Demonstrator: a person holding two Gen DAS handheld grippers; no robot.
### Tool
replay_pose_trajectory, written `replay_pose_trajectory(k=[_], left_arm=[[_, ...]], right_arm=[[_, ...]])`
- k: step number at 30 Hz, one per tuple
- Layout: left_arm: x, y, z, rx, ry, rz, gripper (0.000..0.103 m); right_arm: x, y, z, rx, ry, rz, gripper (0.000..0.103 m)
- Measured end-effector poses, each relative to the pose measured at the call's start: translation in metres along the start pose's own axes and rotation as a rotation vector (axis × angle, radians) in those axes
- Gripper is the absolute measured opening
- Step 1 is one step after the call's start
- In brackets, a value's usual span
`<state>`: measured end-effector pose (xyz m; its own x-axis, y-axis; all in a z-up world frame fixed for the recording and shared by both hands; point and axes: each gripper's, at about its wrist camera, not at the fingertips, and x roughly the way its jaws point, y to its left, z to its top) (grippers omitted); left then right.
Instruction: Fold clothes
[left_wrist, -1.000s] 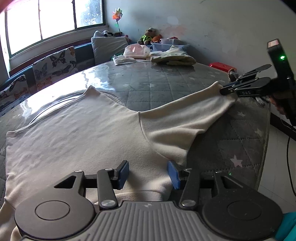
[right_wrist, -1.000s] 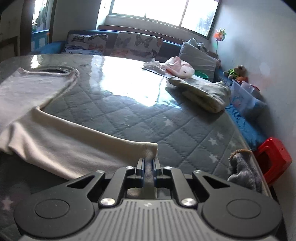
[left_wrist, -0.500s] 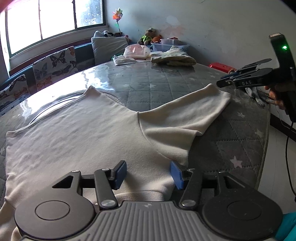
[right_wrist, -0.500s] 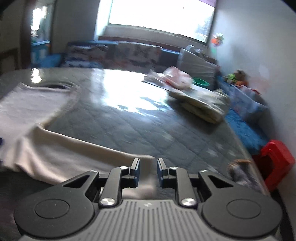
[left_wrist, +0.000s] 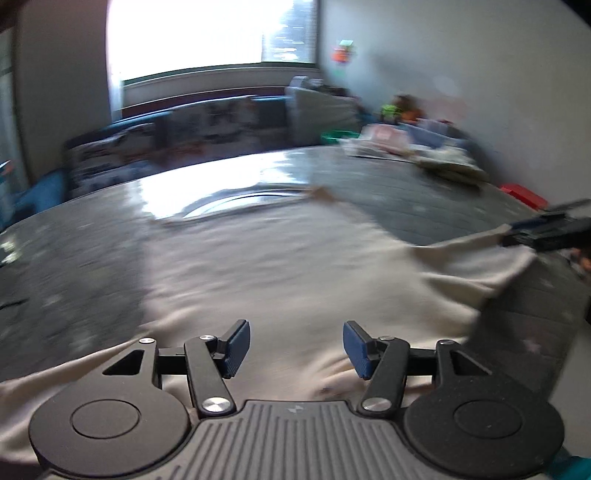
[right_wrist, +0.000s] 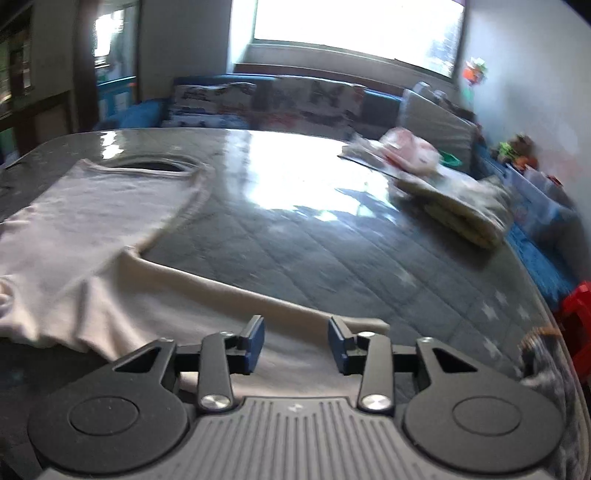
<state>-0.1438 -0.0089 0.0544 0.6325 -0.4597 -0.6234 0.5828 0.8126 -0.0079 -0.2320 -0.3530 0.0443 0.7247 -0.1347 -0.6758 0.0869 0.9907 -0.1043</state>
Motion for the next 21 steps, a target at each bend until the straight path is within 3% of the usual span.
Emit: replay_pose_trajectory(k=[4, 10, 14, 21], left_arm=[[-0.012, 0.044, -0.011, -0.088, 0.018, 0.137, 0.060], [-0.022, 0.101, -0.031, -0.186, 0.053, 0.322, 0.060], [-0.019, 0.131, -0.048, -0.245, 0.097, 0.387, 0.060], [-0.026, 0.147, -0.054, -0.261, 0.084, 0.447, 0.062]], right_arm=[[0.002, 0.032, 0.014, -0.087, -0.009, 0.110, 0.051], [0.008, 0.087, 0.034, -0.180, -0.028, 0.275, 0.059], [0.012, 0.128, 0.038, -0.256, -0.038, 0.359, 0.060], [0.016, 0.195, 0.034, -0.395, -0.030, 0.502, 0.061]])
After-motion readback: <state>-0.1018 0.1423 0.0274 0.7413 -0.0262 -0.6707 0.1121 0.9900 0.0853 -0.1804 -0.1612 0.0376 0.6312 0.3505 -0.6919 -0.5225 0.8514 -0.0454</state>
